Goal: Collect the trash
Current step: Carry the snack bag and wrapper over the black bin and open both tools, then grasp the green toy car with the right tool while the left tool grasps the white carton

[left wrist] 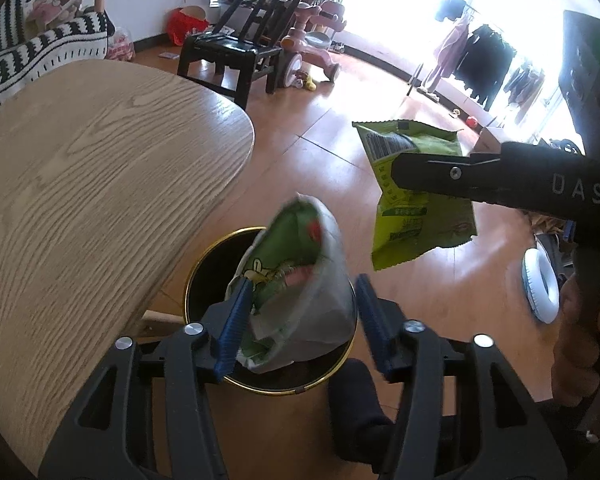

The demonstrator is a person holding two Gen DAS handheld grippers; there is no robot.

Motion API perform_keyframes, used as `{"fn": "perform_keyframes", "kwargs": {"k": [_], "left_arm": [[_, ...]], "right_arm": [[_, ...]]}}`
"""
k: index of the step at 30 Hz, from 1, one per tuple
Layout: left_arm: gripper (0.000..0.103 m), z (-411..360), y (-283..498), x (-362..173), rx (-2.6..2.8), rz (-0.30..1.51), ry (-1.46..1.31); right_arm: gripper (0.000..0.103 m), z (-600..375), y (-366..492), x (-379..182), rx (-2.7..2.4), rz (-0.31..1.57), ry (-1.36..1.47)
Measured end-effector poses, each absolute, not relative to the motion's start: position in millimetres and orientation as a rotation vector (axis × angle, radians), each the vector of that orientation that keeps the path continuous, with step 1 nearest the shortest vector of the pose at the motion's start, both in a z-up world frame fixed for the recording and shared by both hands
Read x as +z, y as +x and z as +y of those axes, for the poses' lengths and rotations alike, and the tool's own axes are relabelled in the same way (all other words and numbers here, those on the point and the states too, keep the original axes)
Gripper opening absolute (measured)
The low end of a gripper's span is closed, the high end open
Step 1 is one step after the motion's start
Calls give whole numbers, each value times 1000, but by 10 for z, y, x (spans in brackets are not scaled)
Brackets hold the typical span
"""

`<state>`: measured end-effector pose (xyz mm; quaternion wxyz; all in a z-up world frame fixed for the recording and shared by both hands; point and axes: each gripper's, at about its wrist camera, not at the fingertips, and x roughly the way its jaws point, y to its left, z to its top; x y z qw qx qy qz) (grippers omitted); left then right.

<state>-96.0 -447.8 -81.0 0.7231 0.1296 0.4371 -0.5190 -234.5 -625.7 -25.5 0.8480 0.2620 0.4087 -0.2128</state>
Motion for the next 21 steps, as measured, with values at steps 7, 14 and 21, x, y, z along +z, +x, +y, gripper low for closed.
{"fn": "perform_keyframes", "kwargs": {"k": [7,14,21], "left_arm": [[78,-4472,-969,-794,-1133,951,271],[79,-4390,-936,-741,-1114,944,268],[88,-3974,-783,-467,-1049,878,259]], "right_arm": [[66,-6222,-2372,-214,-455,831,557],[70,-6184,-2318,-204,-443,835,554],[80,-5867,-2028,3,-371,809,523]]}}
